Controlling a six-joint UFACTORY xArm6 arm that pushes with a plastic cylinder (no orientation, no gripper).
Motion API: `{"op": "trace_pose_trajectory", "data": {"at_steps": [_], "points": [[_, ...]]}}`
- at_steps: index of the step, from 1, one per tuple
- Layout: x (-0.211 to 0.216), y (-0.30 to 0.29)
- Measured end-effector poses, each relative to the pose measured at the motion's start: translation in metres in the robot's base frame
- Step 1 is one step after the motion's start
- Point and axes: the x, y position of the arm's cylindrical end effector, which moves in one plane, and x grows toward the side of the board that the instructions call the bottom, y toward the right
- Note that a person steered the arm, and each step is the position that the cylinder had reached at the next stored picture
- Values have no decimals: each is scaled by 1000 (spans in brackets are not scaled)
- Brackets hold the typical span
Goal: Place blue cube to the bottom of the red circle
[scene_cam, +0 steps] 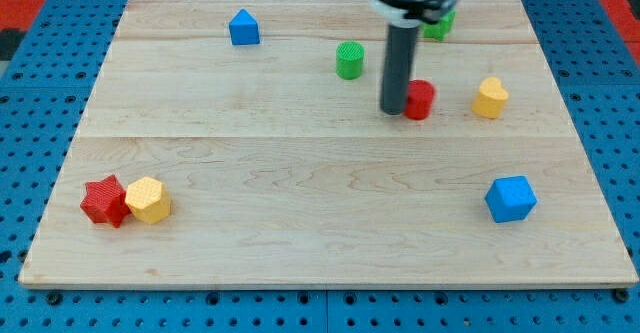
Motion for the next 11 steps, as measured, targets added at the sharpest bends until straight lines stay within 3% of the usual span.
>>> {"op": "trace_pose_trajectory", "data": {"at_steps": [1, 2, 3, 4, 5, 6, 7, 9, 10, 11], "points": [[0, -1], [36, -45], [99, -67], [179, -43], [216, 36], [205, 106], [163, 123], [70, 92], [77, 50], [109, 83]]}}
